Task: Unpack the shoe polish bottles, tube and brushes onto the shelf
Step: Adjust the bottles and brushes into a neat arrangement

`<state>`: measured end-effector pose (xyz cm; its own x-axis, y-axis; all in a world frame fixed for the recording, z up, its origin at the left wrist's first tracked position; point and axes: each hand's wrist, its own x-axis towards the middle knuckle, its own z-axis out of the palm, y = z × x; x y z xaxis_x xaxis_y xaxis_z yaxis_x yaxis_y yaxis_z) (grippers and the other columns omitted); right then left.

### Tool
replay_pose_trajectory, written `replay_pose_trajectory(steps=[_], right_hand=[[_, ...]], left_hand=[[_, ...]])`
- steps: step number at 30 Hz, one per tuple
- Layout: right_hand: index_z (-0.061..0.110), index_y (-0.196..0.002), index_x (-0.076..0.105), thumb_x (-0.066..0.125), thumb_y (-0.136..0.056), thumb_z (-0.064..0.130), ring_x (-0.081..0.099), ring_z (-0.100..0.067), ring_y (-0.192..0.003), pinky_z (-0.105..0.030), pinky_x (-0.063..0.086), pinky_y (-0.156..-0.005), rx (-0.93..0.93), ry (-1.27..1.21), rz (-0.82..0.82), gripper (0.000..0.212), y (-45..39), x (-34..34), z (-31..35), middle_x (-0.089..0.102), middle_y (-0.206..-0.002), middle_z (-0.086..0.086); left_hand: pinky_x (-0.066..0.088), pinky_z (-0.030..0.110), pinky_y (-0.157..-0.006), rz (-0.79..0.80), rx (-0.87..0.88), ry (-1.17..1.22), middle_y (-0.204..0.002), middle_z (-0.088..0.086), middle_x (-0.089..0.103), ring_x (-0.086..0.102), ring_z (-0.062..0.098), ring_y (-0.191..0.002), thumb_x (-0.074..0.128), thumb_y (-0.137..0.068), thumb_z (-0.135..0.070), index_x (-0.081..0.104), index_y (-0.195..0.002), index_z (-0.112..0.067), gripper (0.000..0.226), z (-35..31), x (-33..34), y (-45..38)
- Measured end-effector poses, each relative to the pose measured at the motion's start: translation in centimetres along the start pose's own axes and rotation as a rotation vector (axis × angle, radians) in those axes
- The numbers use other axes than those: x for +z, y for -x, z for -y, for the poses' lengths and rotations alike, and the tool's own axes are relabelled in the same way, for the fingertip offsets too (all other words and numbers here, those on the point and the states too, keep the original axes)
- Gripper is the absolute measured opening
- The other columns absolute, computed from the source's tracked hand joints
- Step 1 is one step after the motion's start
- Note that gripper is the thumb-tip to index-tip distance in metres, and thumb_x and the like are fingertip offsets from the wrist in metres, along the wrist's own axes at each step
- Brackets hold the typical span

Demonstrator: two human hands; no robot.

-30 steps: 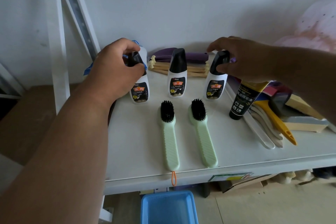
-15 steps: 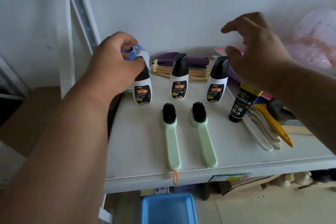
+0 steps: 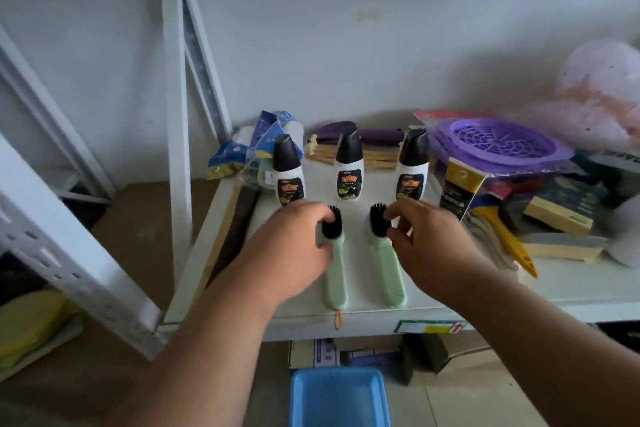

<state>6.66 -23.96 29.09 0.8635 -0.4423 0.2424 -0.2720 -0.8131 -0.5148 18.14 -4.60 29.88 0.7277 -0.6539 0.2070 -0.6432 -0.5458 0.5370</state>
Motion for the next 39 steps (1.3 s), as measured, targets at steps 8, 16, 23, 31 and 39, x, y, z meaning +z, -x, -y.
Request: replay_pose_trajectory(steps=[8,16,23,31,39], right_hand=[[0.024,-0.112,0.064,0.069,-0.090,0.037,0.066,-0.017,-0.073,-0.027,0.050,-0.065,0.171,0.021,0.143,0.027,0.6,1.2,-1.4,0.070,-0.086,0.001],[0.021,-0.122,0.061,0.069,-0.091,0.032,0.055,-0.019,-0.079,-0.025,0.040,-0.069,0.075,0.039,0.143,0.034,1.3,2.8,-0.2,0.056,-0.094,0.000],[0.029,-0.129,0.071,0.061,-0.100,0.029,0.062,-0.026,-0.108,-0.024,0.044,-0.092,0.007,0.068,0.217,0.031,1.0,2.6,-0.5,0.060,-0.124,-0.011],[0.035,-0.125,0.074,0.061,-0.101,0.029,0.061,-0.026,-0.112,-0.023,0.045,-0.095,-0.020,0.078,0.290,0.028,0.6,2.1,-1.1,0.056,-0.122,-0.006],[0.026,-0.125,0.074,0.063,-0.098,0.037,0.057,-0.021,-0.111,-0.013,0.027,-0.077,-0.045,0.097,0.254,0.031,1.2,1.0,-0.5,0.067,-0.117,0.003]], left_hand=[[0.049,0.031,-0.107,0.148,-0.052,-0.050,-0.136,-0.011,0.061,0.059,0.013,-0.124,0.068,-0.095,-0.024,0.066,-0.142,-0.033,0.048,0.4,2.4,5.2],[0.036,0.035,-0.122,0.191,0.048,-0.107,-0.168,-0.006,0.040,0.035,0.019,-0.150,0.062,-0.102,-0.042,0.059,-0.151,-0.037,0.049,-0.7,3.8,4.7],[0.040,0.037,-0.120,0.233,0.076,-0.197,-0.169,-0.011,0.040,0.040,0.016,-0.148,0.068,-0.100,-0.040,0.066,-0.143,-0.034,0.043,-0.5,3.7,4.1],[0.035,0.037,-0.123,0.278,0.048,-0.204,-0.170,-0.016,0.035,0.033,0.012,-0.152,0.076,-0.095,-0.043,0.062,-0.148,-0.036,0.055,-0.3,3.2,4.0],[0.034,0.034,-0.124,0.253,0.022,-0.221,-0.170,-0.015,0.036,0.034,0.013,-0.152,0.074,-0.097,-0.040,0.062,-0.148,-0.033,0.053,-0.6,3.6,3.9]])
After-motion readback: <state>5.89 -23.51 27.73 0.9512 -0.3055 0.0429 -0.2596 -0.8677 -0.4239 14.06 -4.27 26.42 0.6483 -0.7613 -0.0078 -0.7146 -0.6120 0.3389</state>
